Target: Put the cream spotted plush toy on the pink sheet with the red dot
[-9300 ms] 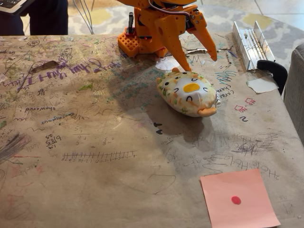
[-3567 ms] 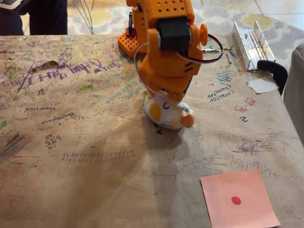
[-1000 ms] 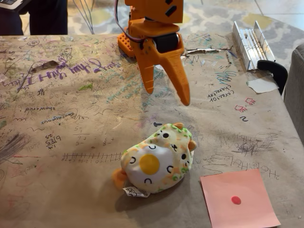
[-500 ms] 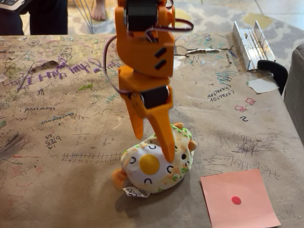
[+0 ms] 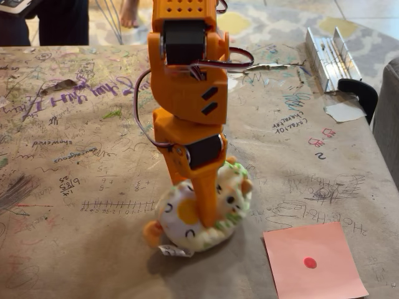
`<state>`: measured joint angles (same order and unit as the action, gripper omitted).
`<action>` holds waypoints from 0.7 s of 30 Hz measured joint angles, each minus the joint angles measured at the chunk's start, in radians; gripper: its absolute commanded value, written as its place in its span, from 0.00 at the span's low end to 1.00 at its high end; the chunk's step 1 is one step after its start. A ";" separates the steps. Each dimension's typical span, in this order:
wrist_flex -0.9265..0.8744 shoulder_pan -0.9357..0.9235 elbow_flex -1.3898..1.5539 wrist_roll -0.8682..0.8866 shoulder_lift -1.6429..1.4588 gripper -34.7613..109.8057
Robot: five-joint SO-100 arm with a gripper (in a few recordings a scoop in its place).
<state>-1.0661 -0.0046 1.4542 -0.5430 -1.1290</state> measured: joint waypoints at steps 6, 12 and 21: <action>0.181 0.003 0.360 0.048 -0.339 0.24; 0.241 0.081 0.782 0.164 -0.908 0.24; 0.031 0.222 0.827 0.322 -1.891 0.24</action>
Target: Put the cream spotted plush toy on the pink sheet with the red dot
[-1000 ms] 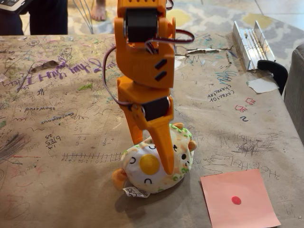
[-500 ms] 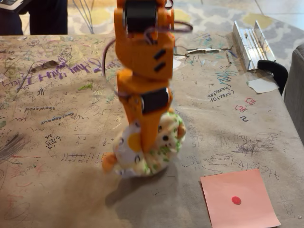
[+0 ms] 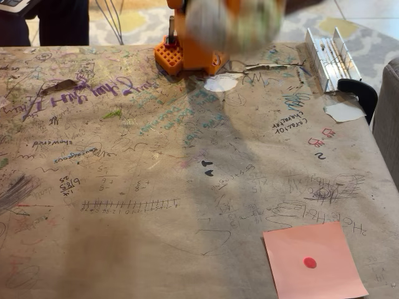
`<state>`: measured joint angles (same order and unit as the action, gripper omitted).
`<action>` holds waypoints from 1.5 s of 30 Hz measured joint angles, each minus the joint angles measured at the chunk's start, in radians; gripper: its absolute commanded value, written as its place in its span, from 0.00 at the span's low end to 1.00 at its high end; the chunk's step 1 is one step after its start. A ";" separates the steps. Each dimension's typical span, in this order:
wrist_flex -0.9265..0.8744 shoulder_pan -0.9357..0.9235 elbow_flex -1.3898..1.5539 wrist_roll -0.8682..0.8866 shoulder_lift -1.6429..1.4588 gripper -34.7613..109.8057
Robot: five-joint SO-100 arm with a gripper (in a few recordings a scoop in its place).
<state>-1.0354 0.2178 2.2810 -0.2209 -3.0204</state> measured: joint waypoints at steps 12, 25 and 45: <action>0.328 0.041 -0.094 0.077 -0.350 0.24; 0.360 0.008 -0.313 -0.008 0.453 0.70; -0.710 -0.184 -2.102 -0.026 2.043 0.50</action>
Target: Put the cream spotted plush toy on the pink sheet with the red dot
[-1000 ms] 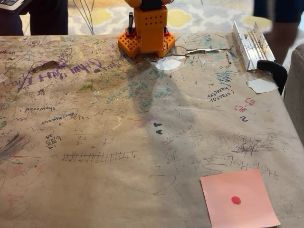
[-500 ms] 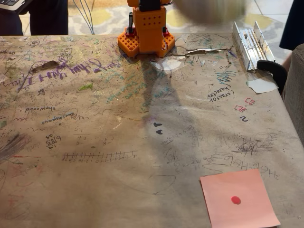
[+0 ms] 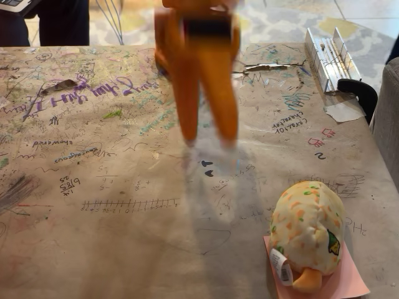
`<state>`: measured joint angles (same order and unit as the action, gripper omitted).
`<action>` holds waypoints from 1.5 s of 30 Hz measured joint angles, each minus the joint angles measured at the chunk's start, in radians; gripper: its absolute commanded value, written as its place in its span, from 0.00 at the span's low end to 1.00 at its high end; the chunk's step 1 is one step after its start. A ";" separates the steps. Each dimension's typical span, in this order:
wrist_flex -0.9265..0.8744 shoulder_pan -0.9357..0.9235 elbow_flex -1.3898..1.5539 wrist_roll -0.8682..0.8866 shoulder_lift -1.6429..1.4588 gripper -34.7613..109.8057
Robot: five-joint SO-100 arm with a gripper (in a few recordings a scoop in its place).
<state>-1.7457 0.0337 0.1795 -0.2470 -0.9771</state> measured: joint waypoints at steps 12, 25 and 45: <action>0.503 0.124 1.345 -0.035 -1.161 0.53; 0.514 0.132 2.665 0.035 -2.295 0.56; 0.572 0.071 2.835 0.081 -2.393 0.45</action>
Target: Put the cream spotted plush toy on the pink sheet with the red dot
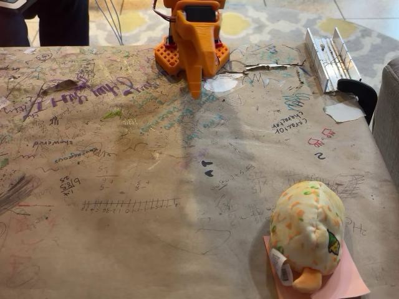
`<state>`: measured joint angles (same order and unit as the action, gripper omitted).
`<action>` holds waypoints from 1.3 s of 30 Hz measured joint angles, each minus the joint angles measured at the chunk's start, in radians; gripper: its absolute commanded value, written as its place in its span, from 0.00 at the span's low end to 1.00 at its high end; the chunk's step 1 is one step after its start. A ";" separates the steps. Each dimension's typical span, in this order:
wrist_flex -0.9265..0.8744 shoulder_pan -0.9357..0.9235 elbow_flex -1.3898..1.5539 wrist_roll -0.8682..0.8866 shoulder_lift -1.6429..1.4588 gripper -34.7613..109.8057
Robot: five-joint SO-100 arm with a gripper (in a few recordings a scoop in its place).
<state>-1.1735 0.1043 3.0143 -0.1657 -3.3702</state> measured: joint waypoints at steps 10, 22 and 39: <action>-0.112 0.502 0.061 -0.657 0.025 0.43; -0.152 1.200 0.091 -1.109 0.002 0.42; -0.152 1.276 0.091 -1.109 0.002 0.42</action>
<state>-1.3254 1.3806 3.1048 -1.2747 -3.3686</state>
